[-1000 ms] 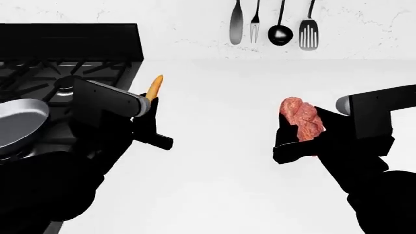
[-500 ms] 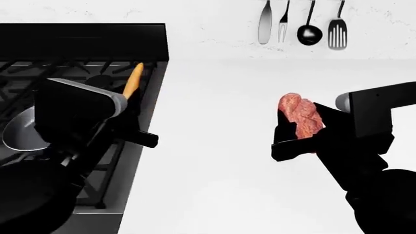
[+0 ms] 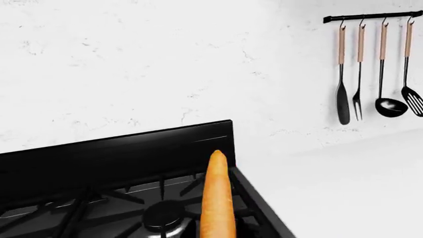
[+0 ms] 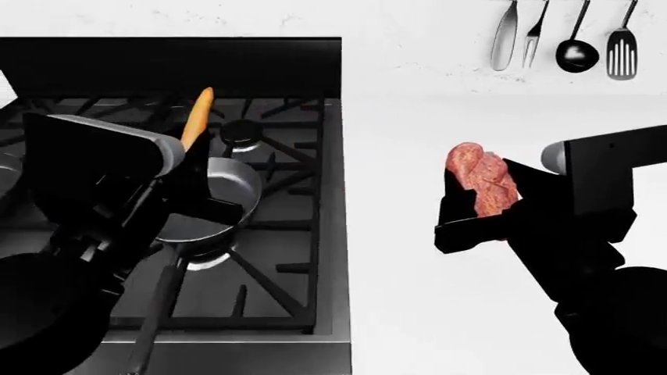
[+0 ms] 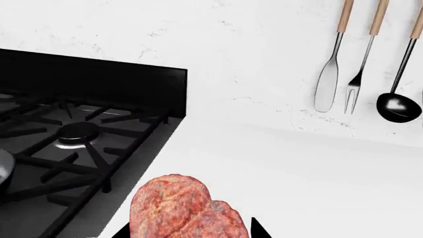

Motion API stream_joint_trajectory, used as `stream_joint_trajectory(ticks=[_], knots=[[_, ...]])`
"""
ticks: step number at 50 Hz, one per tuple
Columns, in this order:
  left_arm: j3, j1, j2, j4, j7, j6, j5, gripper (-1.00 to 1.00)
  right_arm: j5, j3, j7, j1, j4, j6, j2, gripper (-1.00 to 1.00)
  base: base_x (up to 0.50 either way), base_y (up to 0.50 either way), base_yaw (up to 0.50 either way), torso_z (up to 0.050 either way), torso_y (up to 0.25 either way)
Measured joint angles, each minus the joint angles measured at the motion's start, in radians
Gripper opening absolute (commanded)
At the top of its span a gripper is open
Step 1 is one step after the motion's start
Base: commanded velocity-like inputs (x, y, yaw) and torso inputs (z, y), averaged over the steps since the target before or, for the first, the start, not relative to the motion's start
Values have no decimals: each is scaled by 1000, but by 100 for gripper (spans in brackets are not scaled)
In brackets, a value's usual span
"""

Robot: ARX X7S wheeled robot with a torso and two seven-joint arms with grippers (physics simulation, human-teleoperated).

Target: Place both pans onto different burners. Then place the carrot and the steak on different pans.

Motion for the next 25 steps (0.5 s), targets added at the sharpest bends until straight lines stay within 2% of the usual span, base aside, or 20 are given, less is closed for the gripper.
stream_joint_trajectory(ticks=[25], knots=[[-8, 20, -17, 1, -6, 21, 2, -100, 6, -7, 10, 9, -3, -1, 1, -100, 1, 500, 0, 0, 0]])
